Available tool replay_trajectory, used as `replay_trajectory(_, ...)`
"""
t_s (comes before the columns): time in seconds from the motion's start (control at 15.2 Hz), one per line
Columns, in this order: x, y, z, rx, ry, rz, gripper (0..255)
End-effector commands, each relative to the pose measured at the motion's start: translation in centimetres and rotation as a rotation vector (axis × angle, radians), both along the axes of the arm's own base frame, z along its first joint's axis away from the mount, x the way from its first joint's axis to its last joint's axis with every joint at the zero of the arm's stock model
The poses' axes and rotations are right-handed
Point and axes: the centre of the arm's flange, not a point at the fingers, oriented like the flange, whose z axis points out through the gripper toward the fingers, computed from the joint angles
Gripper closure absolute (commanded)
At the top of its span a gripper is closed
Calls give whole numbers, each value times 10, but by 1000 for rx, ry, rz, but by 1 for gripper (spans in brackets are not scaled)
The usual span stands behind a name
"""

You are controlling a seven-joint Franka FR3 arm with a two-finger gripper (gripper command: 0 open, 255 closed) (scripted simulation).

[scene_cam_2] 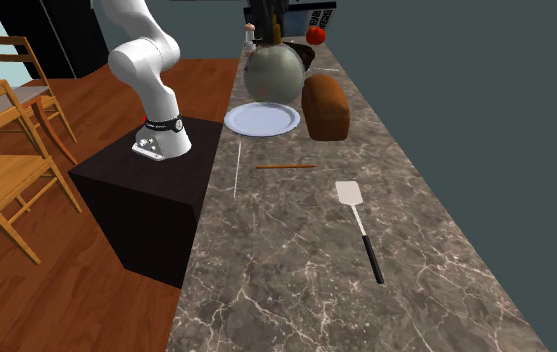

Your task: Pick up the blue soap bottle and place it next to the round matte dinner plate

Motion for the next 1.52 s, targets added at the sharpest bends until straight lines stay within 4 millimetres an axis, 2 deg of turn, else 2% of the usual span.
replay_trajectory(0.0, -4, 26, 1, -1, -1, -2, 255)
replay_trajectory(1.45, -68, 309, 1, -1, -1, -2, 255)
